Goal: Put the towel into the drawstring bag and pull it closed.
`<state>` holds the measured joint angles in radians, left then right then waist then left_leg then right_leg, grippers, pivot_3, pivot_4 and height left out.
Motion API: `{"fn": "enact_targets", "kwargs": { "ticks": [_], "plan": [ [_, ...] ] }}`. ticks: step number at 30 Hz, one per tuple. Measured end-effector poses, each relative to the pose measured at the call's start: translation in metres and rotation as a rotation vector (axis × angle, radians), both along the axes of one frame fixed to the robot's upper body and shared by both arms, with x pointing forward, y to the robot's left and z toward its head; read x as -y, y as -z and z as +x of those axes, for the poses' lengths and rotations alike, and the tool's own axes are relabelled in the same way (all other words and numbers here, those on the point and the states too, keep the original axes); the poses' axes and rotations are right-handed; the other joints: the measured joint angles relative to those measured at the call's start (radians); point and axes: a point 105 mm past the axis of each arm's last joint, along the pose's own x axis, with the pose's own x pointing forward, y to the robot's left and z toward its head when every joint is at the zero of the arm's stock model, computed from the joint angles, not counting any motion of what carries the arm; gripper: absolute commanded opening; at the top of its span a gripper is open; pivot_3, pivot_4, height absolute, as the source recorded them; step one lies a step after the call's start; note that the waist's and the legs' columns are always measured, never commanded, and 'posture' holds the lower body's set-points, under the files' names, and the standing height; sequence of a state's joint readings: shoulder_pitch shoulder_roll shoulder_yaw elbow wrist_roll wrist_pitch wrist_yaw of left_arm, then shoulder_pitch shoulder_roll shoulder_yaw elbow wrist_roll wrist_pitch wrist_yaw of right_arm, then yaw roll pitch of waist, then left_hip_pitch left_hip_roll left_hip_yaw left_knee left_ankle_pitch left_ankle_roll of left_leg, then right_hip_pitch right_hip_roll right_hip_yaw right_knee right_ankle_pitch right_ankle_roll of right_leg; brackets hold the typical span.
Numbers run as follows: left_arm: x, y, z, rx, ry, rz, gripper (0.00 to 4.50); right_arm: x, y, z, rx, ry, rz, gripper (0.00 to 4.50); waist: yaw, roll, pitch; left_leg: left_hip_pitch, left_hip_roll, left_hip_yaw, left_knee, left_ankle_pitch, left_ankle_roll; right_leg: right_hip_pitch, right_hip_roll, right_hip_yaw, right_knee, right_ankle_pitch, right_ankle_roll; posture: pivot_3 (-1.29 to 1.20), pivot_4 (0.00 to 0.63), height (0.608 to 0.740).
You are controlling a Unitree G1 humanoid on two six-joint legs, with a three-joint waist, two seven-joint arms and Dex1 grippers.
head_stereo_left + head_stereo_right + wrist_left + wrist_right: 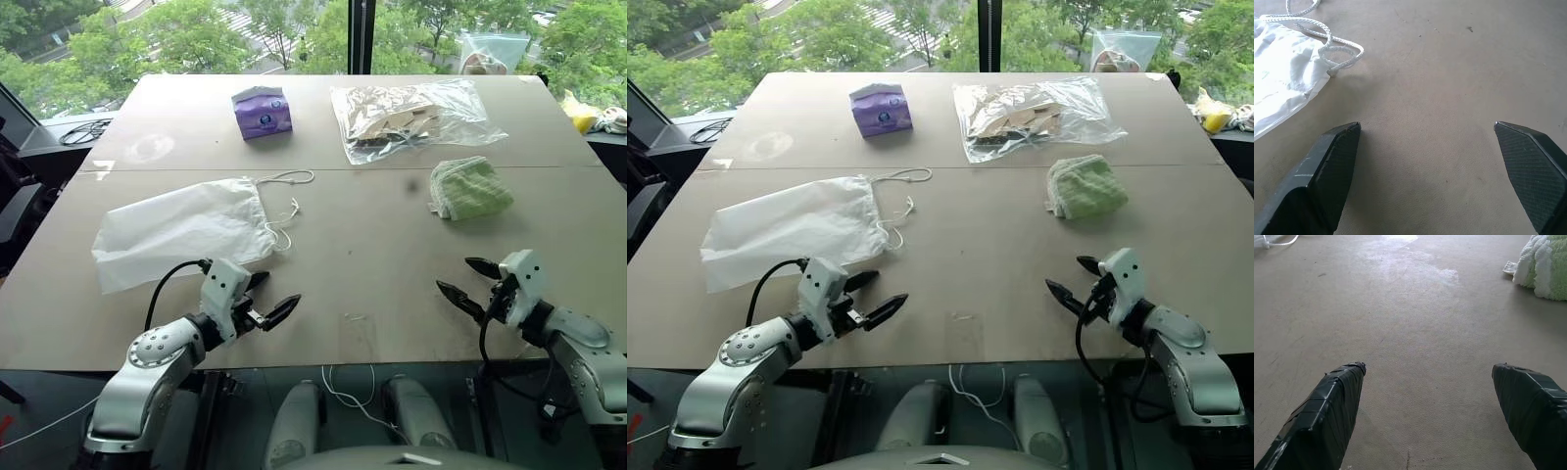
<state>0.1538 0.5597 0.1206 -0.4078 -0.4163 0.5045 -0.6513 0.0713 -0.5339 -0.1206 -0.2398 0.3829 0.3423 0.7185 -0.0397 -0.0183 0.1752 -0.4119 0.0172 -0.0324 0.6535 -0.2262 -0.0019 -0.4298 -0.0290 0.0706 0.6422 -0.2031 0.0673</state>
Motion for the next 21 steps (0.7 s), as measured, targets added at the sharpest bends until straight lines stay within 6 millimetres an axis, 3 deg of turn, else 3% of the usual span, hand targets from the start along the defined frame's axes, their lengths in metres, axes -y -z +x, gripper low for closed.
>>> {"fn": "enact_targets", "kwargs": {
  "ticks": [6,21],
  "plan": [
    [-0.0033,0.004,0.0083,0.046,0.016,-0.04,4.5,-0.0013,-0.0023,0.0008,0.012,-0.021,-0.011,4.44,0.001,0.0,0.0,0.001,0.0,0.0,0.0,0.0,0.0,0.001,0.0,0.0,0.0,0.0,0.0,0.0,0.15,0.74],
    [-0.0082,0.0059,0.0065,0.061,0.039,-0.052,4.5,-0.0022,-0.0041,0.0004,0.034,-0.042,-0.02,4.44,-0.001,0.001,-0.001,0.002,0.001,0.001,0.0,0.0,0.0,0.001,0.0,0.0,0.0,0.0,0.0,0.0,0.15,0.74]
  ]
}}
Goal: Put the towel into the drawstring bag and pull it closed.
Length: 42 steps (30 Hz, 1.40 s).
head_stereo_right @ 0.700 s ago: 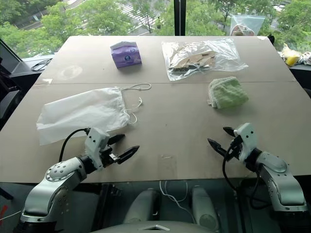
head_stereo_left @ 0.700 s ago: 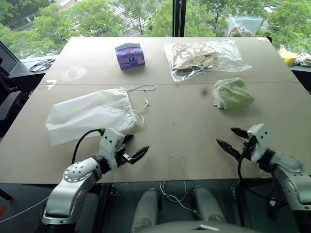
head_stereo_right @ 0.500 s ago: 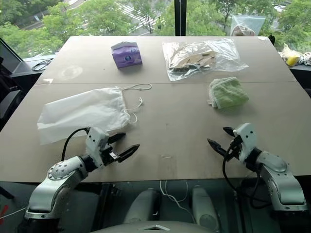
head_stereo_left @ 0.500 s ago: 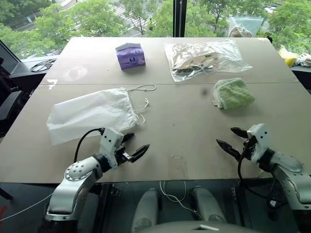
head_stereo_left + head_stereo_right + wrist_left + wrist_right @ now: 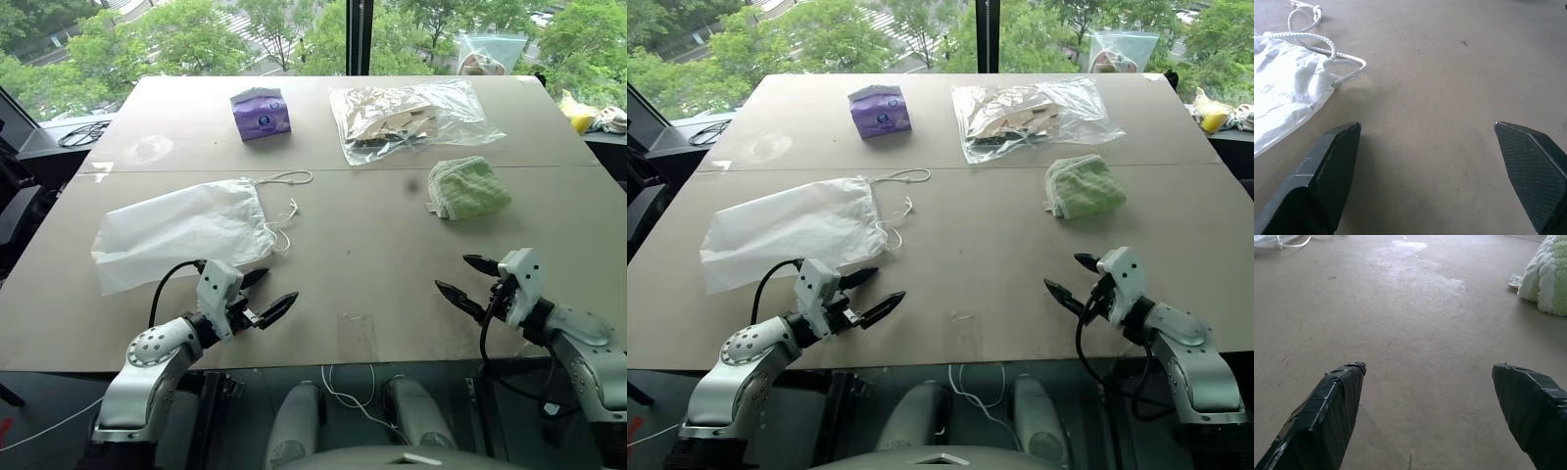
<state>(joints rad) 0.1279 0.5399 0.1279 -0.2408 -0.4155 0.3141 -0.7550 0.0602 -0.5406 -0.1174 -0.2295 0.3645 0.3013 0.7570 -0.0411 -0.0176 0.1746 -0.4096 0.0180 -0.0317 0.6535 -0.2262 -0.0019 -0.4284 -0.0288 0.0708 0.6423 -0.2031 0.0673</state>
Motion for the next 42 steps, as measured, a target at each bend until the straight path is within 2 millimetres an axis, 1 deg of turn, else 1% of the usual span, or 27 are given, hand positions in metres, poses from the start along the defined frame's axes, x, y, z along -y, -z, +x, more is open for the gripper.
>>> {"fn": "enact_targets", "kwargs": {
  "ticks": [7,10,11,13,14,15,16,18,19,21,23,24,26,27,29,30,32,34,36,37,40,42],
  "plan": [
    [0.0,-0.002,0.001,-0.008,-0.025,-0.033,4.5,0.001,0.0,0.002,0.003,0.001,-0.001,4.44,0.0,0.0,0.0,0.0,0.0,0.0,0.0,0.0,0.0,0.0,0.0,0.0,0.0,0.0,0.0,0.0,0.15,0.74],
    [-0.001,-0.011,0.006,-0.016,-0.093,-0.093,4.5,-0.005,-0.011,0.007,0.025,-0.033,0.035,4.44,0.0,0.0,0.0,0.0,0.001,0.0,0.0,0.0,0.0,0.0,0.001,0.0,0.0,0.0,0.0,0.0,0.15,0.74],
    [0.002,-0.018,0.01,-0.008,-0.11,-0.137,4.5,-0.01,-0.017,0.009,0.028,-0.062,0.069,4.44,0.0,0.0,0.0,0.0,0.001,0.0,0.0,0.0,0.0,0.0,0.001,0.0,0.0,0.0,0.0,0.0,0.15,0.74],
    [0.007,-0.03,0.017,0.015,-0.117,-0.172,4.5,-0.019,-0.028,0.012,0.031,-0.125,0.115,4.44,0.002,-0.001,0.0,-0.001,0.001,-0.001,0.0,0.0,0.0,0.0,0.001,0.0,0.0,0.0,0.0,0.0,0.15,0.74],
    [0.008,-0.036,0.023,0.028,-0.124,-0.175,4.5,-0.027,-0.034,0.013,0.039,-0.174,0.129,4.44,0.003,-0.001,0.0,-0.001,0.0,-0.001,0.0,0.0,0.0,0.0,0.001,0.0,0.0,0.0,0.0,0.0,0.15,0.74],
    [0.01,-0.047,0.031,0.054,-0.135,-0.186,4.5,-0.038,-0.041,0.014,0.046,-0.236,0.151,4.44,0.003,-0.001,0.001,-0.001,0.0,-0.001,0.0,0.0,0.0,0.0,0.002,0.0,0.0,0.0,0.0,0.0,0.15,0.74],
    [0.011,-0.05,0.033,0.061,-0.137,-0.19,4.5,-0.04,-0.043,0.014,0.049,-0.246,0.154,4.44,0.003,-0.001,0.001,-0.001,0.0,-0.001,0.0,0.0,0.0,0.0,0.002,0.0,0.0,0.0,0.0,0.0,0.15,0.74],
    [0.014,-0.071,0.047,0.103,-0.168,-0.223,4.5,-0.051,-0.058,0.018,0.065,-0.31,0.188,4.44,0.002,-0.001,0.001,-0.001,0.0,-0.002,0.001,0.0,0.0,0.0,0.002,0.0,0.0,0.002,0.003,0.0,0.15,0.74],
    [0.013,-0.085,0.056,0.135,-0.207,-0.24,4.5,-0.057,-0.07,0.02,0.087,-0.346,0.203,4.44,0.003,-0.001,0.001,-0.002,0.0,-0.002,0.001,0.0,0.0,0.0,0.002,0.0,0.0,0.002,0.003,0.0,0.15,0.74],
    [0.012,-0.099,0.068,0.169,-0.29,-0.256,4.5,-0.061,-0.084,0.022,0.114,-0.381,0.203,4.44,0.004,-0.001,0.001,-0.002,0.0,-0.003,0.001,0.0,0.0,0.0,0.002,-0.001,0.0,0.003,0.004,0.0,0.15,0.74],
    [0.012,-0.107,0.078,0.183,-0.375,-0.267,4.5,-0.063,-0.093,0.022,0.13,-0.404,0.2,4.44,0.006,-0.001,0.001,-0.003,-0.001,-0.003,0.0,0.0,0.0,0.0,0.002,-0.001,0.0,0.005,0.001,0.0,0.15,0.74],
    [0.012,-0.108,0.085,0.182,-0.446,-0.257,4.5,-0.063,-0.097,0.023,0.137,-0.413,0.201,4.44,0.008,-0.001,0.001,-0.003,-0.001,-0.004,0.0,0.0,0.0,0.0,0.001,-0.002,-0.001,0.005,0.0,0.0,0.15,0.74],
    [0.013,-0.106,0.095,0.167,-0.547,-0.211,4.5,-0.064,-0.099,0.023,0.137,-0.421,0.204,4.44,0.009,-0.002,0.001,-0.004,-0.001,-0.004,0.0,0.0,0.0,0.0,0.001,-0.002,-0.001,0.005,0.001,0.0,0.15,0.74],
    [0.012,-0.103,0.097,0.163,-0.581,-0.183,4.5,-0.064,-0.098,0.023,0.134,-0.42,0.204,4.44,0.008,-0.002,0.001,-0.004,-0.001,-0.004,0.0,0.0,0.0,0.0,0.001,-0.002,-0.001,0.005,0.0,0.0,0.15,0.74],
    [0.008,-0.093,0.101,0.141,-0.672,-0.106,4.5,-0.064,-0.098,0.022,0.13,-0.419,0.204,4.44,0.004,-0.002,0.001,-0.003,-0.001,-0.004,0.0,0.0,0.0,0.0,0.001,-0.001,-0.001,0.005,0.0,0.0,0.15,0.74],
    [0.004,-0.086,0.102,0.125,-0.738,-0.045,4.5,-0.064,-0.097,0.022,0.128,-0.418,0.203,4.44,0.002,-0.002,0.001,-0.003,-0.001,-0.004,0.0,0.0,0.0,0.0,0.001,-0.001,-0.001,0.005,0.0,0.0,0.15,0.74],
    [-0.003,-0.079,0.101,0.112,-0.805,0.028,4.5,-0.063,-0.095,0.021,0.124,-0.413,0.203,4.44,0.002,-0.002,0.001,-0.003,-0.001,-0.004,0.0,0.0,0.0,0.0,0.002,-0.002,0.0,0.005,0.001,0.0,0.15,0.74],
    [-0.016,-0.074,0.1,0.109,-0.891,0.104,4.5,-0.064,-0.094,0.02,0.124,-0.409,0.201,4.44,0.002,-0.002,0.001,-0.003,-0.001,-0.004,0.0,0.0,0.0,0.0,0.002,-0.002,0.0,0.004,0.001,0.0,0.15,0.74],
    [-0.028,-0.068,0.101,0.1,-0.947,0.157,4.5,-0.064,-0.092,0.019,0.12,-0.399,0.202,4.44,0.003,-0.002,0.001,-0.003,-0.001,-0.004,0.0,0.0,0.0,0.0,0.002,-0.002,0.0,0.004,0.001,0.0,0.15,0.74],
    [-0.034,-0.062,0.101,0.084,-0.975,0.191,4.5,-0.063,-0.091,0.019,0.117,-0.394,0.205,4.44,0.003,-0.002,0.001,-0.003,-0.001,-0.004,0.0,0.0,0.0,0.0,0.002,-0.002,0.0,0.005,0.001,0.0,0.15,0.74],
    [-0.041,-0.052,0.103,0.062,-0.998,0.238,4.5,-0.064,-0.09,0.02,0.117,-0.388,0.209,4.44,0.004,-0.002,0.001,-0.003,-0.001,-0.004,0.0,0.0,0.0,0.0,0.001,-0.002,0.0,0.005,0.001,0.0,0.15,0.74],
    [-0.042,-0.047,0.107,0.061,-0.994,0.297,4.5,-0.064,-0.09,0.02,0.119,-0.381,0.208,4.44,0.005,-0.002,0.001,-0.003,-0.001,-0.004,0.0,0.0,0.0,0.0,0.001,-0.002,0.0,0.005,0.001,0.0,0.15,0.74]
  ]
}}
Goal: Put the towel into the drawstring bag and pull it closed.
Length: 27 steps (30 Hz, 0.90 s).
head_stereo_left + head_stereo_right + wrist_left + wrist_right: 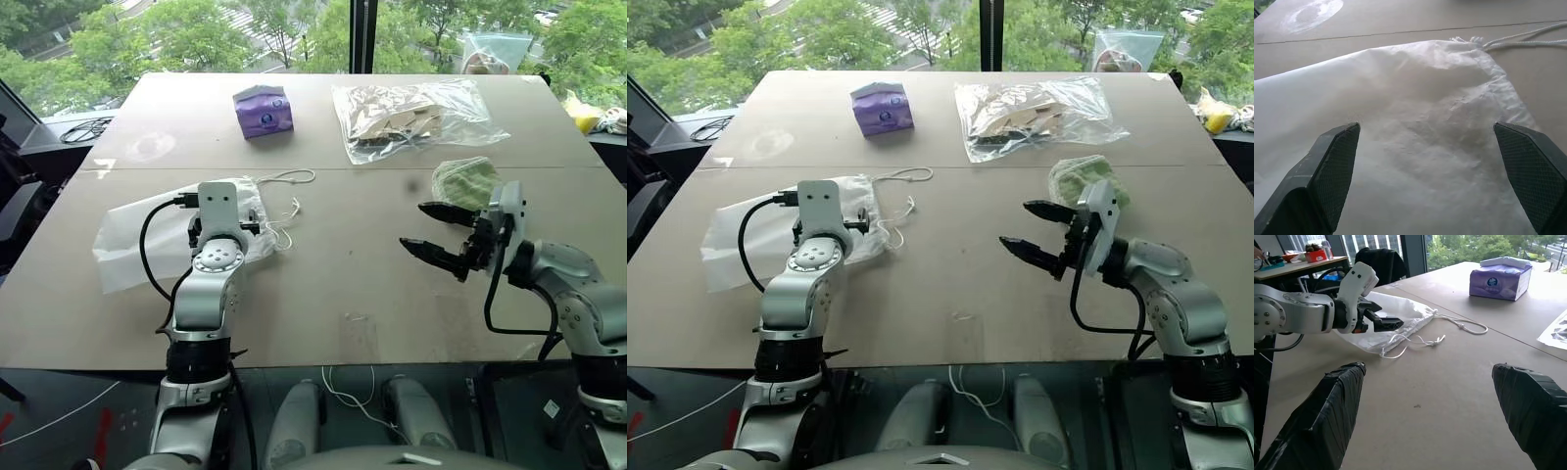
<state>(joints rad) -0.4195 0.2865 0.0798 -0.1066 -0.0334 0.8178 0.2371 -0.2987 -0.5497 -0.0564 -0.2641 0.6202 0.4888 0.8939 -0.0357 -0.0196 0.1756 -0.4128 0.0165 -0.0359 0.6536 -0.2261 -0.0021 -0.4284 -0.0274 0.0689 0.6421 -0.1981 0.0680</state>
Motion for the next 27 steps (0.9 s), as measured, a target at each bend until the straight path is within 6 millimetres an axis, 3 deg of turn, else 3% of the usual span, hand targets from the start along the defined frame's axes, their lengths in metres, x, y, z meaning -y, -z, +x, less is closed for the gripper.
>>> {"fn": "enact_targets", "kwargs": {
  "ticks": [11,16,22,27],
  "plan": [
    [0.043,-0.006,0.015,0.06,0.171,-0.061,4.5,0.0,0.002,-0.001,0.007,0.022,0.007,4.44,-0.001,0.0,0.0,0.0,0.0,0.0,0.0,0.0,0.0,0.0,-0.001,0.0,0.0,0.0,0.0,0.0,0.15,0.74],
    [0.05,-0.009,0.021,0.075,0.189,-0.067,4.5,0.0,0.002,-0.001,0.01,0.027,0.007,4.44,0.0,0.0,0.0,0.0,-0.001,0.0,0.0,0.0,0.0,0.0,-0.001,0.0,0.0,0.0,0.0,0.0,0.15,0.74],
    [0.052,0.006,0.03,0.006,0.135,-0.045,4.5,0.0,0.001,-0.001,0.022,0.028,0.008,4.44,0.0,0.0,0.0,0.0,-0.001,0.0,0.0,0.0,0.0,0.0,-0.001,0.0,0.0,0.0,0.0,0.0,0.15,0.74],
    [0.055,0.006,0.032,0.009,0.116,-0.026,4.5,0.0,0.001,0.0,0.035,0.034,0.002,4.44,0.001,0.0,0.0,0.0,-0.001,0.0,0.0,0.0,0.0,0.0,-0.001,0.0,0.0,0.0,0.0,0.0,0.15,0.74]
  ]
}}
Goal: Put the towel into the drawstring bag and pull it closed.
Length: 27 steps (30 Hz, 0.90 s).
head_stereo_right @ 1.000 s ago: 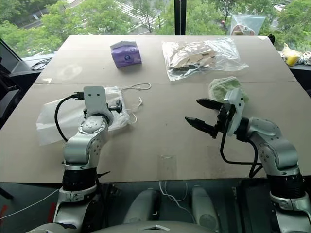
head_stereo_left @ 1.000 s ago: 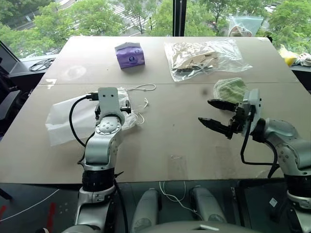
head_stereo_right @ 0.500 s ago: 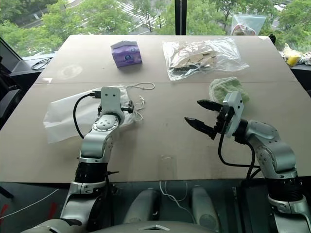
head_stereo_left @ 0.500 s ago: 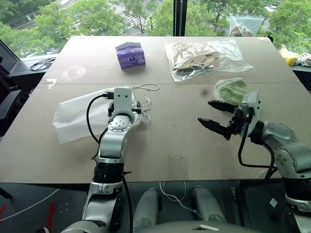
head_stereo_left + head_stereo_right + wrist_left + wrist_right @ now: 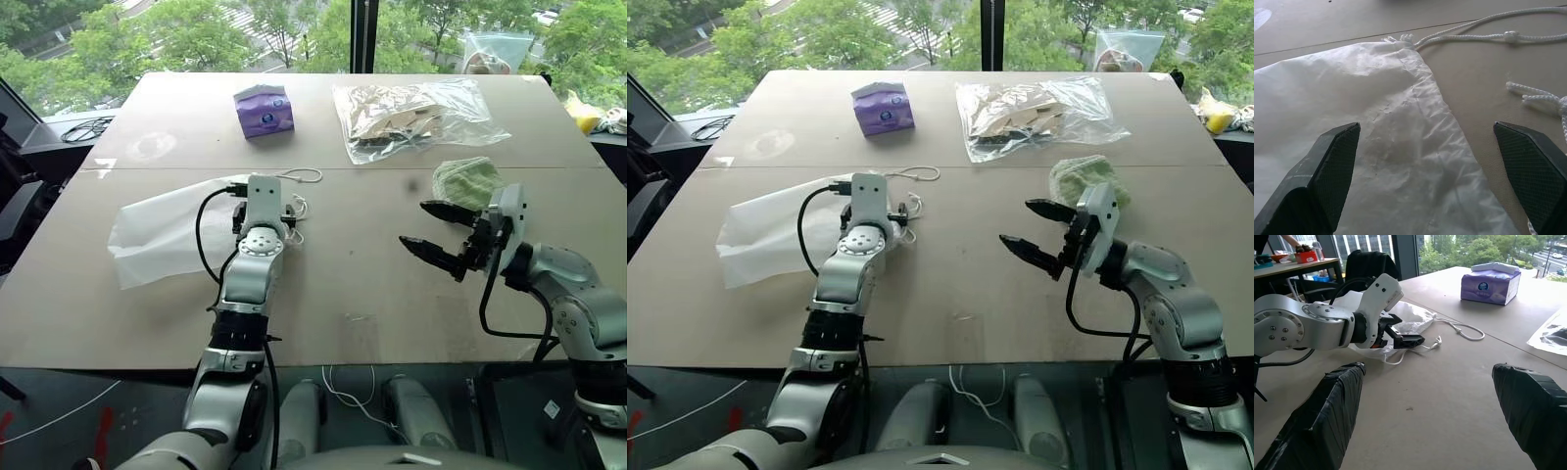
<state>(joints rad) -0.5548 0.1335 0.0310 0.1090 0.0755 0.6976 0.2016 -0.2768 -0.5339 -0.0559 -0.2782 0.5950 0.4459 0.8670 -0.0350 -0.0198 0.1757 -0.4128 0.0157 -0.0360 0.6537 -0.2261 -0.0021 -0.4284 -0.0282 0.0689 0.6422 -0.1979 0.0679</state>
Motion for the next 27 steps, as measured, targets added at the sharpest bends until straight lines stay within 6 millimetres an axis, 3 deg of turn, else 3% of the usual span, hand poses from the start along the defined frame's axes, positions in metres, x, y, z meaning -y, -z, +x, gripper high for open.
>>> {"fn": "enact_targets", "kwargs": {
  "ticks": [3,4,5,10,11,15,17,23,27],
  "plan": [
    [0.0,0.002,-0.001,-0.013,-0.012,-0.004,3.18,0.0,-0.002,0.0,0.015,0.002,0.001,4.5,-0.004,0.0,0.0,0.0,0.0,0.0,0.0,0.0,0.0,0.0,0.0,0.0,0.0,0.0,0.0,0.0,0.15,0.74],
    [-0.002,0.005,-0.003,-0.017,-0.022,-0.001,2.43,0.001,-0.001,0.0,0.013,0.005,0.001,4.5,-0.008,0.0,0.0,0.001,0.0,0.001,0.0,0.0,0.0,0.0,0.0,0.001,0.0,0.0,0.0,0.0,0.15,0.74],
    [-0.002,0.005,-0.004,-0.017,-0.022,-0.001,2.43,0.001,-0.001,0.0,0.013,0.005,0.001,4.5,-0.009,0.0,0.0,0.001,0.0,0.001,0.0,0.0,0.0,0.0,0.0,0.001,0.0,0.0,0.0,0.0,0.15,0.74],
    [-0.017,0.01,-0.015,-0.024,-0.036,0.053,0.26,0.001,0.001,0.0,0.01,0.008,0.001,4.5,-0.009,0.0,0.0,0.002,0.001,0.001,-0.001,0.0,0.0,0.0,0.001,0.001,0.001,0.0,0.0,0.0,0.15,0.74],
    [-0.022,0.01,-0.019,-0.025,-0.032,0.085,0.04,0.001,0.0,0.0,0.012,0.009,0.002,4.5,-0.01,0.0,0.0,0.002,0.001,0.001,-0.001,0.0,0.0,0.0,0.001,0.001,0.001,0.0,0.0,0.0,0.15,0.74],
    [-0.032,0.011,-0.026,-0.019,-0.003,0.136,0.04,0.001,0.001,0.0,0.012,0.012,0.002,4.5,-0.005,0.0,0.0,0.002,0.001,0.001,-0.001,0.0,0.0,0.0,0.001,0.001,0.001,0.0,0.0,0.0,0.15,0.74],
    [-0.031,0.009,-0.03,0.026,0.135,0.219,0.04,0.001,0.002,0.0,0.014,0.015,0.005,4.5,-0.007,0.0,0.0,0.002,0.001,0.001,-0.001,0.0,0.0,0.0,0.001,0.001,0.001,0.0,-0.001,0.0,0.15,0.74],
    [0.006,-0.016,-0.038,0.2,0.545,0.42,0.04,0.001,0.003,0.001,0.016,0.018,0.01,4.5,0.006,0.0,0.0,0.0,0.0,0.002,-0.001,0.0,0.0,-0.001,-0.001,0.0,-0.001,0.0,-0.001,0.0,0.15,0.74],
    [0.018,-0.032,-0.045,0.311,0.745,0.669,0.04,0.001,0.004,0.001,0.013,0.021,0.009,4.5,0.006,0.0,0.0,0.0,0.0,0.002,-0.001,0.0,0.0,-0.001,-0.001,0.0,-0.001,0.0,-0.001,0.0,0.15,0.74]
  ]
}}
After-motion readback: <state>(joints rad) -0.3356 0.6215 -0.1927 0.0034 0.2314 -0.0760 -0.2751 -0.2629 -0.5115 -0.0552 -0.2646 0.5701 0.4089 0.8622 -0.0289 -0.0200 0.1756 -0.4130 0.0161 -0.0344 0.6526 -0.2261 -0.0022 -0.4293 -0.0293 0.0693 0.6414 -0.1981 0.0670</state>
